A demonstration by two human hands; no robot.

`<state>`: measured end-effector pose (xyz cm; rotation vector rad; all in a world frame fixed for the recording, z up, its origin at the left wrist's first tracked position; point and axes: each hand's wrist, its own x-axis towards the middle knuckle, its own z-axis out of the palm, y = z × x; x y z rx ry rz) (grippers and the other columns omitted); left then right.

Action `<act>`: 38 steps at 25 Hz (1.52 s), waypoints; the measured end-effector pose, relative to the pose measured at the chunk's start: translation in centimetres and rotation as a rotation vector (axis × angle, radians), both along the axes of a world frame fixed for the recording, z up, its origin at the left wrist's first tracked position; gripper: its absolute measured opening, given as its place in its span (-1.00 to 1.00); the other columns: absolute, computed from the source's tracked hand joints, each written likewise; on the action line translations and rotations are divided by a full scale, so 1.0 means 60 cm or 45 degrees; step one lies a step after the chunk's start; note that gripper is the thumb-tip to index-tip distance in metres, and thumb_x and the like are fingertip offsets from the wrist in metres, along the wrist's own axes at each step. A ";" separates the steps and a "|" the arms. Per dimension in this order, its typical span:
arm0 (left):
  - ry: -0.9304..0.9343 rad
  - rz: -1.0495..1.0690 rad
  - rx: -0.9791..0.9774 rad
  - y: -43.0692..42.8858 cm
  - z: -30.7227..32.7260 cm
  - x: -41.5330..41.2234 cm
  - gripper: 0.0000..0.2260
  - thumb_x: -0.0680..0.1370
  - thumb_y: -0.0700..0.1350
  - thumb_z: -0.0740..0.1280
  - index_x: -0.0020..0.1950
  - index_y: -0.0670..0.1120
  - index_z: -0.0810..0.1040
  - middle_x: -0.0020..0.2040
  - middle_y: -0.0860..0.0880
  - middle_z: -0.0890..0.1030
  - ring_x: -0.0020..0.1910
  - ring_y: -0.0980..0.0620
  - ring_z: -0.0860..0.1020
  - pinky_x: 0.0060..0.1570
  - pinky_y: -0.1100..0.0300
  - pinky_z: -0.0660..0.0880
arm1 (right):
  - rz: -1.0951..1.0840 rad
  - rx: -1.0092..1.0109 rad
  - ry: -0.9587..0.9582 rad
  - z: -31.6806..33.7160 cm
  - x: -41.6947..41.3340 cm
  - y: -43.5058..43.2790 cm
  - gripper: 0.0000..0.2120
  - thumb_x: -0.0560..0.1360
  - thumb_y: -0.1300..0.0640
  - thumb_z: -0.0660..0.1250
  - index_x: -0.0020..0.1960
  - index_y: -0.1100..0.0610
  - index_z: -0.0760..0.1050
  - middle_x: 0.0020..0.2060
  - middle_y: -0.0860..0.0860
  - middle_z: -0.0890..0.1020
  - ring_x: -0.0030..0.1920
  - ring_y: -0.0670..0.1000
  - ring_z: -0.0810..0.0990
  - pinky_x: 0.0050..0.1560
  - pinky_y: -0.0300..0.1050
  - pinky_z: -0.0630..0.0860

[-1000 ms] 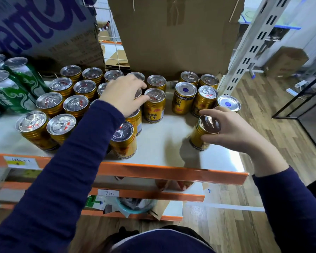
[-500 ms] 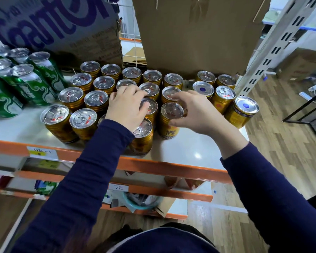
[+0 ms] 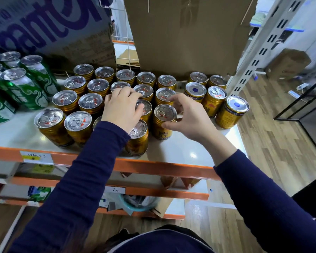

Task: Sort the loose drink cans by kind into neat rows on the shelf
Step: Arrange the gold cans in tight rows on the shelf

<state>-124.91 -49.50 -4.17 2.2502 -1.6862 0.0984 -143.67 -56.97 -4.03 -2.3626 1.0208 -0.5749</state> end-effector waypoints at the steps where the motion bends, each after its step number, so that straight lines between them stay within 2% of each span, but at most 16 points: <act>1: -0.003 0.003 0.002 0.000 0.000 0.000 -0.67 0.63 -0.03 0.17 0.37 -0.05 0.45 0.28 -0.06 0.47 0.32 -0.10 0.34 0.29 -0.13 0.27 | -0.011 0.005 -0.018 -0.002 0.000 0.002 -0.33 0.27 -0.01 0.59 0.29 0.06 0.39 0.00 -0.06 0.52 -0.05 -0.04 0.51 -0.08 -0.16 0.50; 5: 0.003 0.001 0.001 0.000 0.000 -0.002 -0.67 0.63 -0.04 0.17 0.38 -0.06 0.45 0.29 -0.07 0.46 0.33 -0.10 0.33 0.29 -0.13 0.27 | -0.024 -0.002 -0.055 -0.007 0.001 0.006 -0.32 0.27 -0.02 0.59 0.30 0.07 0.39 -0.02 -0.07 0.50 -0.06 -0.07 0.48 -0.10 -0.22 0.42; 12: 0.030 -0.006 -0.009 0.002 0.002 0.000 -0.67 0.63 -0.03 0.17 0.37 -0.05 0.46 0.29 -0.06 0.47 0.33 -0.09 0.33 0.30 -0.14 0.26 | -0.051 -0.019 -0.090 -0.014 0.002 0.012 -0.33 0.28 -0.04 0.58 0.29 0.07 0.39 0.02 -0.07 0.51 -0.03 -0.07 0.50 -0.04 -0.19 0.47; 21: 0.013 -0.011 -0.001 0.000 0.002 0.003 -0.67 0.62 -0.04 0.19 0.37 -0.05 0.45 0.30 -0.07 0.46 0.34 -0.10 0.33 0.31 -0.15 0.25 | -0.087 -0.041 -0.102 -0.022 0.006 0.014 -0.34 0.30 -0.04 0.57 0.30 0.09 0.39 0.10 -0.02 0.54 0.01 -0.10 0.46 -0.06 -0.26 0.40; 27: 0.022 -0.006 0.026 -0.004 0.008 -0.001 -0.66 0.62 -0.02 0.20 0.37 -0.06 0.45 0.31 -0.08 0.45 0.34 -0.12 0.34 0.30 -0.16 0.25 | -0.008 -0.007 -0.106 -0.020 -0.008 0.018 -0.35 0.34 -0.01 0.54 0.34 0.12 0.39 0.14 0.01 0.54 0.04 -0.11 0.46 -0.01 -0.23 0.47; 29: 0.080 -0.049 -0.017 -0.013 0.019 -0.015 -0.66 0.61 -0.01 0.21 0.37 -0.06 0.46 0.31 -0.08 0.45 0.33 -0.12 0.35 0.31 -0.15 0.25 | 0.018 -0.082 -0.087 -0.012 -0.039 0.006 -0.45 0.37 0.01 0.52 0.28 0.16 0.47 0.10 0.05 0.58 0.04 -0.03 0.51 -0.02 -0.23 0.48; 32: 0.102 -0.203 -0.078 -0.048 0.044 -0.052 -0.65 0.60 0.01 0.21 0.35 -0.06 0.47 0.29 -0.09 0.47 0.31 -0.12 0.39 0.30 -0.12 0.30 | -0.234 -0.395 -0.077 -0.003 -0.120 -0.046 -0.67 0.37 0.13 0.50 0.10 0.20 0.59 0.00 0.13 0.61 0.06 0.18 0.52 0.06 -0.13 0.35; 35: 0.026 -0.353 0.015 -0.109 0.063 -0.096 -0.61 0.58 0.06 0.24 0.36 -0.07 0.45 0.28 -0.12 0.49 0.28 -0.14 0.43 0.26 -0.07 0.34 | -0.534 -0.415 0.106 0.000 -0.197 -0.098 -0.58 0.38 0.06 0.46 0.20 0.13 0.54 0.14 0.13 0.54 0.16 0.25 0.42 0.15 -0.09 0.26; 38: -0.044 -0.374 0.183 -0.177 0.065 -0.131 -0.51 0.53 0.13 0.30 0.36 -0.11 0.44 0.27 -0.15 0.49 0.26 -0.18 0.45 0.22 -0.07 0.41 | -0.485 -0.248 0.166 -0.003 -0.230 -0.129 -0.45 0.38 0.03 0.48 0.32 0.13 0.46 0.22 0.14 0.54 0.24 0.19 0.45 0.19 -0.07 0.35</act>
